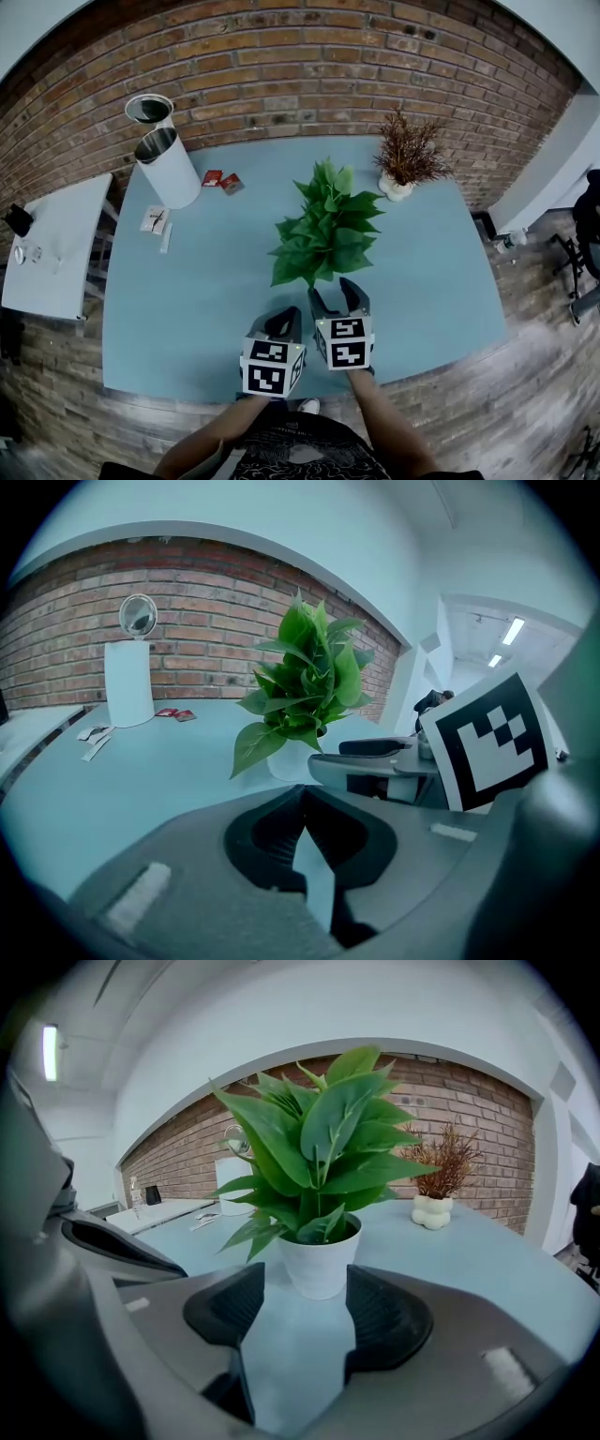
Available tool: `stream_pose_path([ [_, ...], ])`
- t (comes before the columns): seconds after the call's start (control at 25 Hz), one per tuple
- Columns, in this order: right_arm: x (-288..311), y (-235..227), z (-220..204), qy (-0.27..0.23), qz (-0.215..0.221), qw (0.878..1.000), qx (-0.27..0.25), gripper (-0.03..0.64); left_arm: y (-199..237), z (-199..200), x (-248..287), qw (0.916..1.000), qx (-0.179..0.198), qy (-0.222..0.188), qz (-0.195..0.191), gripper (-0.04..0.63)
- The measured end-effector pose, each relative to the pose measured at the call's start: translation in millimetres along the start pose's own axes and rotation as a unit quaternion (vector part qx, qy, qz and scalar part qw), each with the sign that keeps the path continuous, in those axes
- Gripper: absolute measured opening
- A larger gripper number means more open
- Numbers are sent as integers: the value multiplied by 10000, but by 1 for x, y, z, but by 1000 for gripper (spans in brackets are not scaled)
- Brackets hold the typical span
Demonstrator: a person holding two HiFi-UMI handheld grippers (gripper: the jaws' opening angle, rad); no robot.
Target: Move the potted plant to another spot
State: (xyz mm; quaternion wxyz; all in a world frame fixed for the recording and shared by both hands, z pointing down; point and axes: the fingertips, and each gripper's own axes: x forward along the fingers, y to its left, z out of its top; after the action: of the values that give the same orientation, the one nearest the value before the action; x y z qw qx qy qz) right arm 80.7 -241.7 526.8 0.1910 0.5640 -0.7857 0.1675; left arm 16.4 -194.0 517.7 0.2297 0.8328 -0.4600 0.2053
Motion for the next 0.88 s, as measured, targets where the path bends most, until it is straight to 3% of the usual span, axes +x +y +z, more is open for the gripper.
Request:
stream_pose_path([
  [0.24,17,-5,1,58,-69,10000,4,280,11,3,8,9999,-70,79,-17,-2],
  [0.88,60,-11,5,106,-316,9994,93,448,38,1,18,9997,-124,227,7,-2],
])
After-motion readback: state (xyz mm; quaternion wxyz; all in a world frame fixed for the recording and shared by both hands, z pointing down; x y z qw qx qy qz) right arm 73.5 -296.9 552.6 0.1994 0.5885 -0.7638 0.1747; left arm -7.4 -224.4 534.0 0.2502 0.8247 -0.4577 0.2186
